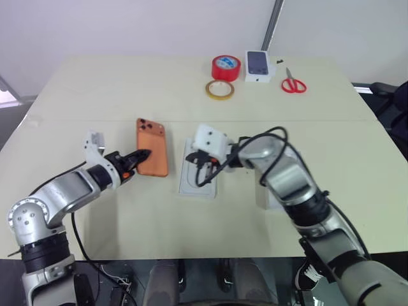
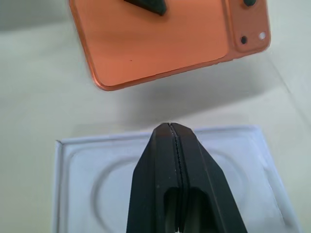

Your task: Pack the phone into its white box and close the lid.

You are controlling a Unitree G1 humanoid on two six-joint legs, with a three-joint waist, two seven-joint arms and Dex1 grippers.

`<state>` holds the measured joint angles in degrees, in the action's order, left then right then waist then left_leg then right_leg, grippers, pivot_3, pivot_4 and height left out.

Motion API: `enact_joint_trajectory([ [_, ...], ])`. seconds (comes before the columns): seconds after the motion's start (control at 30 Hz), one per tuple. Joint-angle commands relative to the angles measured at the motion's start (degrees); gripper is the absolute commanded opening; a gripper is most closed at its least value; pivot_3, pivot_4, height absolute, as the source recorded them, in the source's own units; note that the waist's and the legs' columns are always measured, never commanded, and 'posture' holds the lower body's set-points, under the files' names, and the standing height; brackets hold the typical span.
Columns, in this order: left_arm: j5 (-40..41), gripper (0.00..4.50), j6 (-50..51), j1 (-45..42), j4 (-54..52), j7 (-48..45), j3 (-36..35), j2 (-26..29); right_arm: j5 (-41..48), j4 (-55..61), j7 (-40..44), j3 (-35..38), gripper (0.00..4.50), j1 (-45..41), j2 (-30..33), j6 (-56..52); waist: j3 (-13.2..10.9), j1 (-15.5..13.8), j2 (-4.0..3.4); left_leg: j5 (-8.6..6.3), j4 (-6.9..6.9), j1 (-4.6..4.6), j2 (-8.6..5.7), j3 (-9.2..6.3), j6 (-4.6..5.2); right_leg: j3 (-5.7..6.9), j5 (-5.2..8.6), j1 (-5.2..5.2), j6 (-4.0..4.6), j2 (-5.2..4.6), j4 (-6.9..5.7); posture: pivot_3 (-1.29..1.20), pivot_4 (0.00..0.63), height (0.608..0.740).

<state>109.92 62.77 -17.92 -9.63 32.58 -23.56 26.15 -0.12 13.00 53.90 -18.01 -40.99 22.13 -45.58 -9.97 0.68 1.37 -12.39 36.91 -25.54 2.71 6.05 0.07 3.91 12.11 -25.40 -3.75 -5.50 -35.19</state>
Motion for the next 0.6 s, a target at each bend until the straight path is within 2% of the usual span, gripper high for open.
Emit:
enact_joint_trajectory([
  [0.03, 2.5, 0.03, -4.5, -1.0, -3.8, 0.6, 6.3, -1.0, 3.8, 3.0, 0.2, 6.2, 0.0, 2.2, 3.7, 0.7, 0.0, -0.1, 0.0, -0.02, 0.0, 0.0, -0.01, 0.02, 0.04, 0.0, 0.0, 0.02, 0.0, 0.0, 0.03, 0.0, 0.15, 0.74],
  [0.27, -1.3, 0.03, -8.0, -1.0, -2.7, -0.2, 16.3, -4.0, 6.7, 4.2, -0.3, 10.3, 0.0, 7.8, 11.7, 0.6, 0.0, 0.1, -0.01, -0.01, 0.09, -0.02, -0.01, 0.09, 0.17, 0.02, 0.01, 0.05, -0.01, 0.09, 0.07, 0.0, 0.15, 0.74],
  [0.6, -4.6, 0.03, -9.4, -2.3, -0.9, -1.6, 21.4, -5.7, 7.7, 4.0, -3.5, 9.8, 0.0, 9.0, 13.6, 0.6, -0.1, -0.2, -0.03, 0.06, 0.18, -0.01, 0.03, 0.06, 0.33, 0.04, 0.03, 0.11, -0.05, 0.4, 0.08, 0.0, 0.15, 0.74],
])
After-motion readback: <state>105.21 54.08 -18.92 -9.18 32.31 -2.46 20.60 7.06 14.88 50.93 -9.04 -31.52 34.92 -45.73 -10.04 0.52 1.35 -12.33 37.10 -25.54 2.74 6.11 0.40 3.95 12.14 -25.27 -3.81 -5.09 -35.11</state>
